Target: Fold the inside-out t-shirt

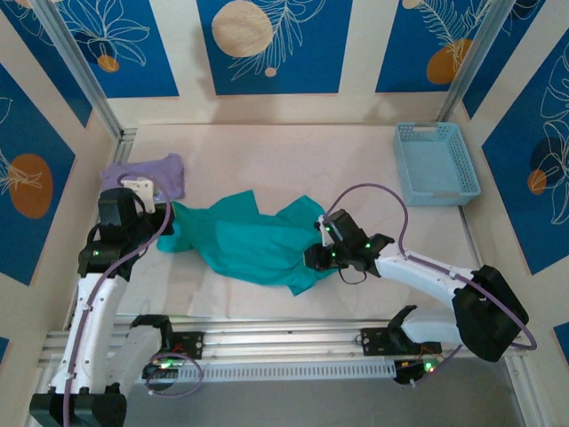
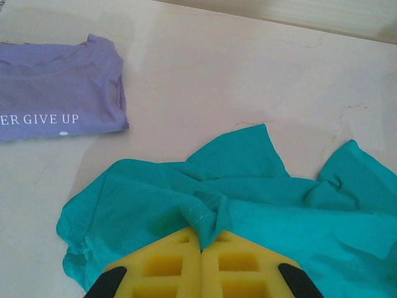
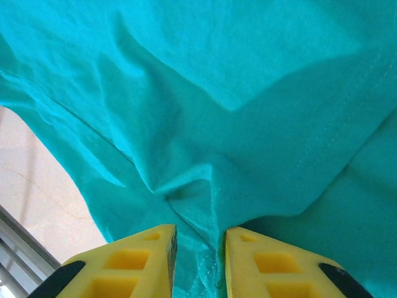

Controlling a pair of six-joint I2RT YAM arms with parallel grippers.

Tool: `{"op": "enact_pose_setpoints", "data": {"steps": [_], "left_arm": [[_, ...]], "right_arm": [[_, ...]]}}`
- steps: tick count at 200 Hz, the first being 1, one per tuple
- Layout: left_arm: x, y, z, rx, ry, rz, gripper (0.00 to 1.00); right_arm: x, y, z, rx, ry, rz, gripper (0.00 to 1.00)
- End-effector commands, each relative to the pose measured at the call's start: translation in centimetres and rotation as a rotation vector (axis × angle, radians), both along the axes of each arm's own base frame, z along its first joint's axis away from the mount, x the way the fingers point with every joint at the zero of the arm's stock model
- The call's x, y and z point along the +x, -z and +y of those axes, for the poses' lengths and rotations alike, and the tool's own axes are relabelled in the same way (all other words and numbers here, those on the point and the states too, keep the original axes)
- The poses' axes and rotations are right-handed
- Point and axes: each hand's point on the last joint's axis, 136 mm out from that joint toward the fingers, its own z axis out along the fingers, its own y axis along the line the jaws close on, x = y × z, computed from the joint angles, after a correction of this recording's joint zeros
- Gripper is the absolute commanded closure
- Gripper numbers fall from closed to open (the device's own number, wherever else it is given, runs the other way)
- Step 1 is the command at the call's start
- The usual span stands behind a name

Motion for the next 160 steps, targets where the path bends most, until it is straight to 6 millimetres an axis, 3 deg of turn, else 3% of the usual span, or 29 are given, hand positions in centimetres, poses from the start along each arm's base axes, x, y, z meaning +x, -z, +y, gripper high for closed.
{"op": "enact_pose_setpoints", "data": {"steps": [1,40,86,125,160], "left_arm": [[0.3,-0.4,0.0,-0.002,0.012,-0.023,1.00],[0.3,-0.3,0.0,-0.003,0.013,-0.024,1.00],[0.3,-0.3,0.0,-0.002,0.013,-0.024,1.00],[0.3,-0.5,0.0,-0.005,0.012,-0.026,1.00],[0.3,-1.6,-0.1,-0.019,0.010,-0.047,1.00]], "right_arm": [[-1.0,0.6,-0.2,0.019,-0.006,0.034,0.71],[-1.7,1.6,-0.1,0.042,-0.008,0.066,0.71],[-1.1,0.9,0.1,0.055,0.002,0.031,0.85],[-0.1,-2.1,0.0,0.080,-0.008,-0.059,0.92],[1.3,-7.3,-0.7,0.131,-0.029,-0.193,0.90]]}}
